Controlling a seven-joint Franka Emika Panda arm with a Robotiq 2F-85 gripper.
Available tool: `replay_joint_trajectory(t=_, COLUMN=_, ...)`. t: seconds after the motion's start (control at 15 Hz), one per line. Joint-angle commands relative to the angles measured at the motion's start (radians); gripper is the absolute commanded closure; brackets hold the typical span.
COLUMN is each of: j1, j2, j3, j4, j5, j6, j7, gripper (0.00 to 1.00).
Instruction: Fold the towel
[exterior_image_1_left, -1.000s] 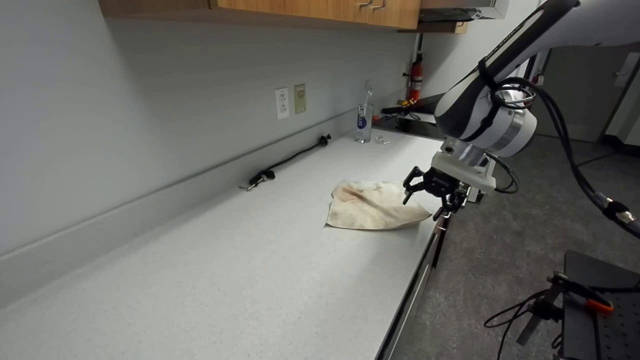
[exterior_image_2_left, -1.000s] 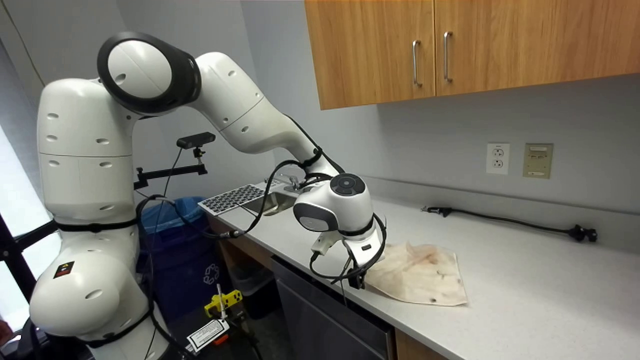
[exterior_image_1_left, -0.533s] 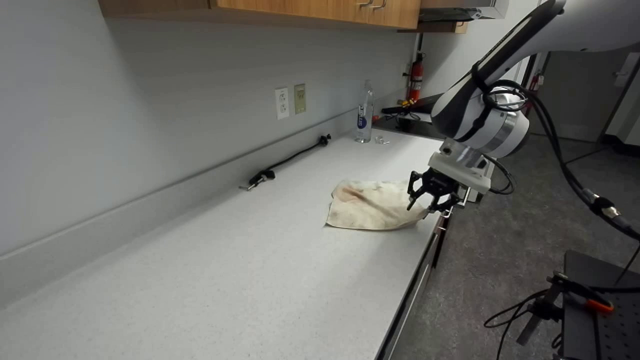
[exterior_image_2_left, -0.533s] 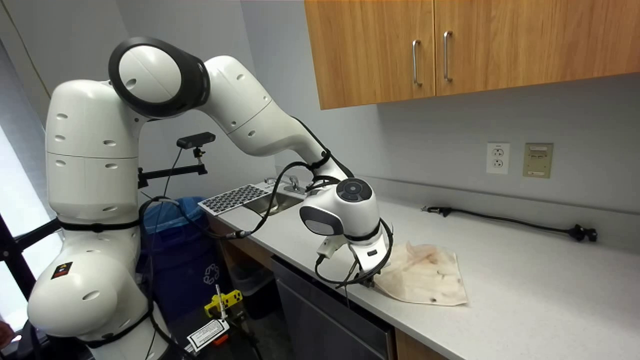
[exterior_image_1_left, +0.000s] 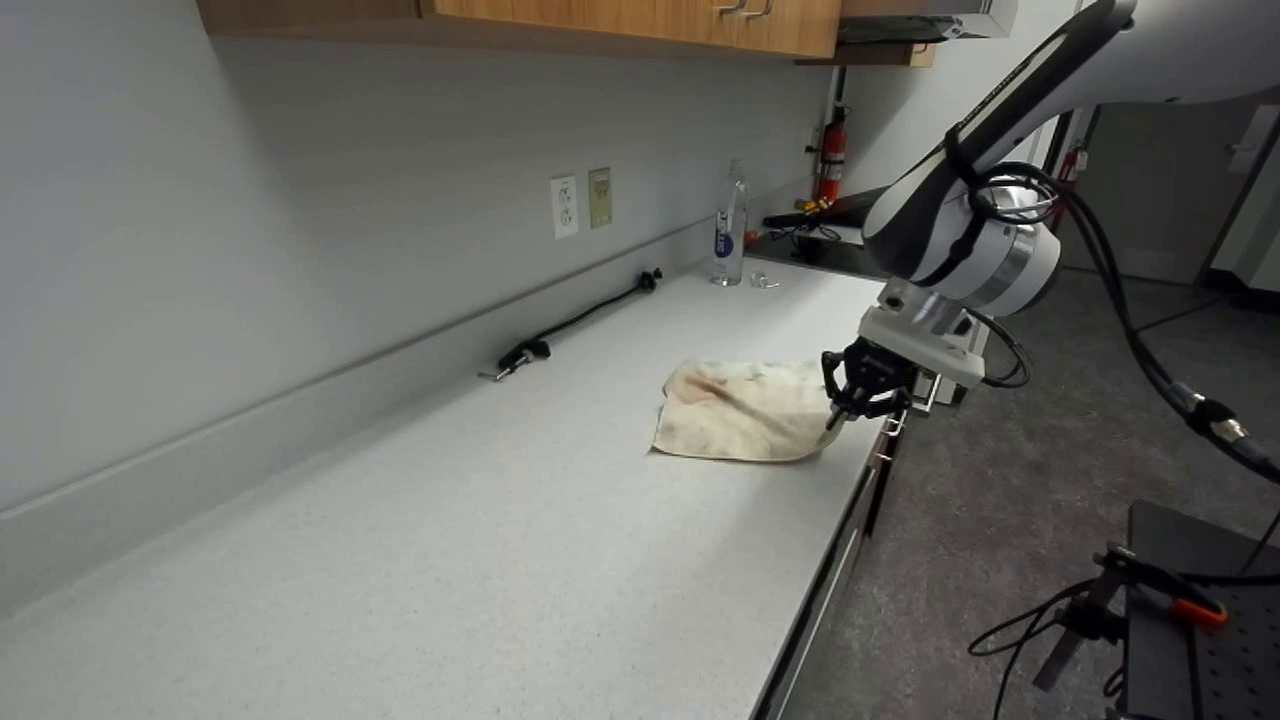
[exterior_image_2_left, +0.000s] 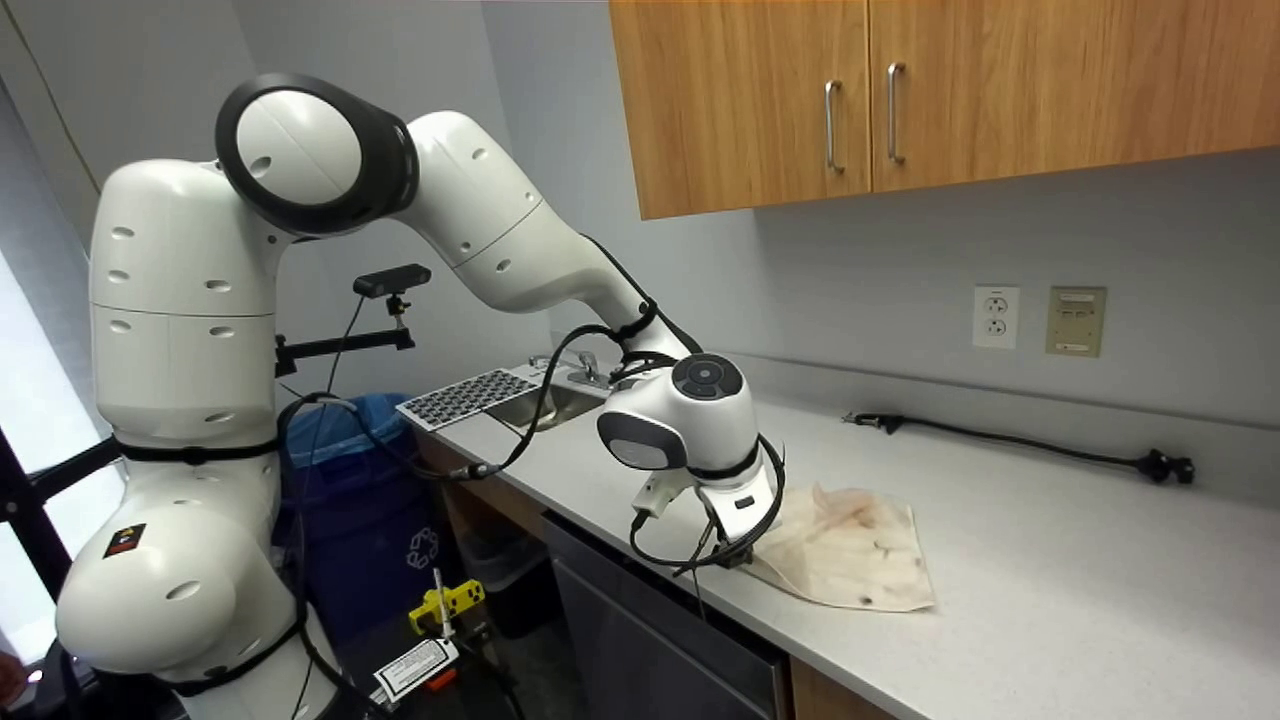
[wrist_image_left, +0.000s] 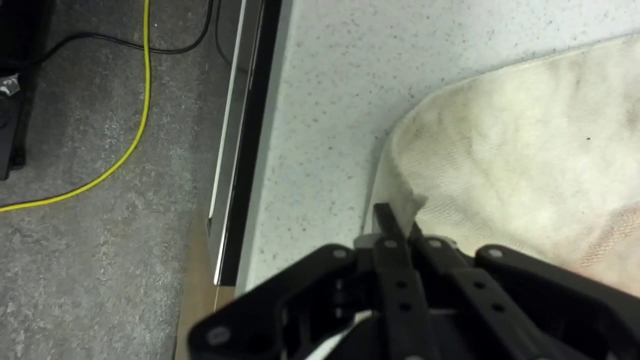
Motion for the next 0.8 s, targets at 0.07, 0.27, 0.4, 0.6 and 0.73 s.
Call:
replay_joint_trajectory(t=0.07, j1=0.036, j2=-0.058, j3=-0.044, j4=-0.068, j5=-0.128, j6=-0.052, j7=0.04, gripper=1.0)
replay_joint_trajectory(t=0.27, j1=0.045, j2=-0.08, j3=-0.067, j4=-0.103, j5=-0.231, j6=-0.092, j7=0.084, gripper=1.0)
replay_joint_trajectory(t=0.4, j1=0.047, j2=-0.093, j3=-0.082, j4=-0.112, j5=-0.297, j6=-0.115, j7=0.119, gripper=1.0)
replay_joint_trajectory(t=0.6, j1=0.072, j2=-0.1, j3=-0.135, j4=-0.096, j5=-0.477, j6=-0.109, j7=0.255, gripper=1.0)
replay_joint_trajectory(t=0.73, j1=0.102, j2=-0.102, j3=-0.185, j4=-0.063, j5=-0.648, j6=-0.117, j7=0.385, gripper=1.0)
